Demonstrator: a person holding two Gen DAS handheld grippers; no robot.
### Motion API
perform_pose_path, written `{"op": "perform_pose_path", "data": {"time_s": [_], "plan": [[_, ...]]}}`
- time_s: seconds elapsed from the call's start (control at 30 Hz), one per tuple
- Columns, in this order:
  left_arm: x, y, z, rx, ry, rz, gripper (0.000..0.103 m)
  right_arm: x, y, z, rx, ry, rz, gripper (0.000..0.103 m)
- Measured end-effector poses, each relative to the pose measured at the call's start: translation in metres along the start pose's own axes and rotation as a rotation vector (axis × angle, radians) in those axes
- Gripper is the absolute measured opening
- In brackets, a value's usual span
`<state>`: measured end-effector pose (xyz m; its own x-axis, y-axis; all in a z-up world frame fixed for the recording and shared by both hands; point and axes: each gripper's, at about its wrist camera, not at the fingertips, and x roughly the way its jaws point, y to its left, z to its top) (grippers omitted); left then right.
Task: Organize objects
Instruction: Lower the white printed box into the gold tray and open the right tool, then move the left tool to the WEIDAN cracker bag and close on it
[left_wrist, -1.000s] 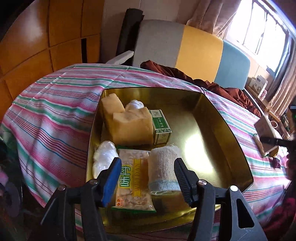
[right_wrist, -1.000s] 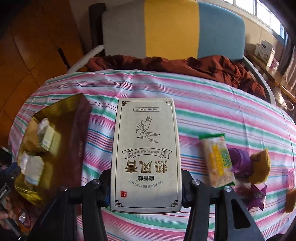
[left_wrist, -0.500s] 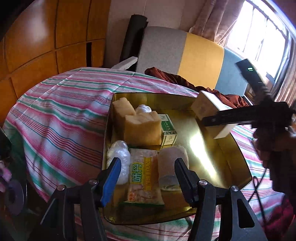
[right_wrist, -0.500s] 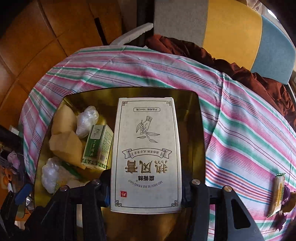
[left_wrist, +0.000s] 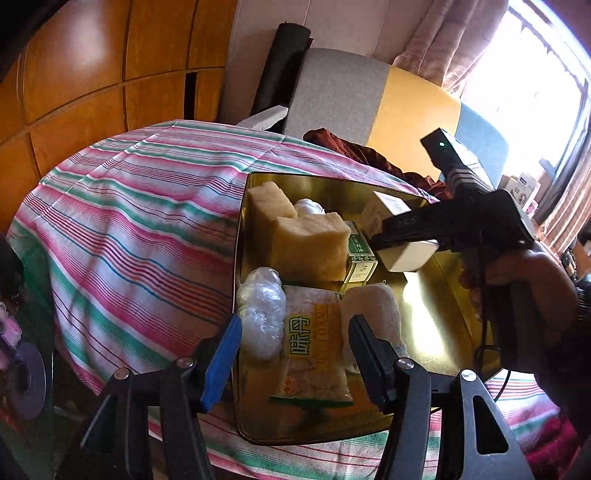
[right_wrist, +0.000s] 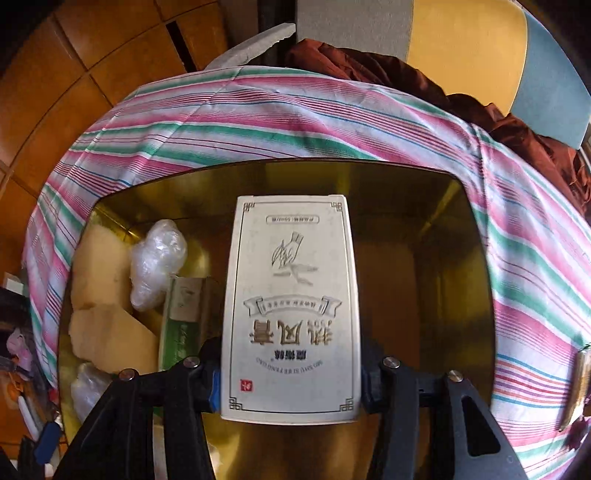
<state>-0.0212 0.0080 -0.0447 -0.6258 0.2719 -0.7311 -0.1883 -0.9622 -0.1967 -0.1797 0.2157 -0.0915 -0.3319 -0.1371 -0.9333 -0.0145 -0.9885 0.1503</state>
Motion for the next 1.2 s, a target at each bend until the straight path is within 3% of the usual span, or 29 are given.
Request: {"op": "perform_pose_path", "data": {"time_s": [0.1, 0.27, 0.4, 0.73, 0.93, 1.2], "plan": [[0.000, 0.001, 0.000, -0.001, 0.000, 0.007, 0.063, -0.005, 0.001, -0.001, 0.018, -0.016, 0.065, 0.055], [-0.002, 0.000, 0.000, -0.004, -0.004, 0.016, 0.064, -0.029, -0.004, -0.011, 0.021, -0.068, 0.088, 0.062], [-0.004, -0.003, 0.000, 0.002, -0.010, 0.022, 0.065, -0.052, -0.008, -0.026, -0.011, -0.117, 0.053, 0.070], [-0.016, -0.015, 0.002, 0.036, -0.037, 0.041, 0.066, -0.110, -0.027, -0.070, -0.094, -0.246, -0.030, 0.078], [-0.024, -0.030, 0.002, 0.078, -0.054, 0.038, 0.067, -0.144, -0.069, -0.094, -0.049, -0.302, -0.086, 0.079], [-0.027, -0.056, 0.002, 0.147, -0.055, 0.020, 0.068, -0.171, -0.156, -0.122, 0.106, -0.328, -0.189, 0.080]]}}
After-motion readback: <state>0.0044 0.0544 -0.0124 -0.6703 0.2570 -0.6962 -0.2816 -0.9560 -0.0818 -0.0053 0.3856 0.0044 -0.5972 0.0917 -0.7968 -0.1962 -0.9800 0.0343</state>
